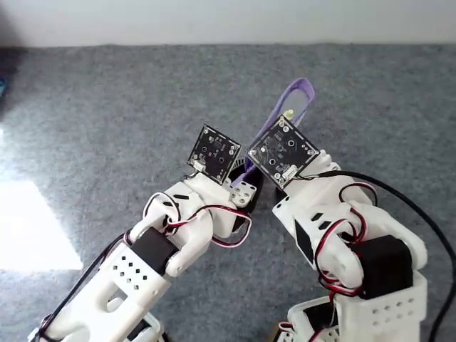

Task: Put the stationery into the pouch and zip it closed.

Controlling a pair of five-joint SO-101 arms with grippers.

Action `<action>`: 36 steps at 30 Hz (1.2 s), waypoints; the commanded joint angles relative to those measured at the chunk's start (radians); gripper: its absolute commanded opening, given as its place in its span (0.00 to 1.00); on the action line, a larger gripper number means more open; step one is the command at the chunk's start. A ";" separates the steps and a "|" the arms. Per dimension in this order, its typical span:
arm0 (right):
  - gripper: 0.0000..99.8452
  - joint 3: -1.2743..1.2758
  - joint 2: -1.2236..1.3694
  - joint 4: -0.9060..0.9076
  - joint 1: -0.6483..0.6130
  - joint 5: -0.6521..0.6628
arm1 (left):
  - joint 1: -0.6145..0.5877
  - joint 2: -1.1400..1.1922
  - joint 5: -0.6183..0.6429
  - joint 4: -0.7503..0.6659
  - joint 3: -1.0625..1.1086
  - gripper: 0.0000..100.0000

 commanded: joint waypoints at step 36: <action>0.01 -0.341 0.727 -0.579 0.509 0.117 | -0.003 -0.534 0.124 0.374 0.061 0.01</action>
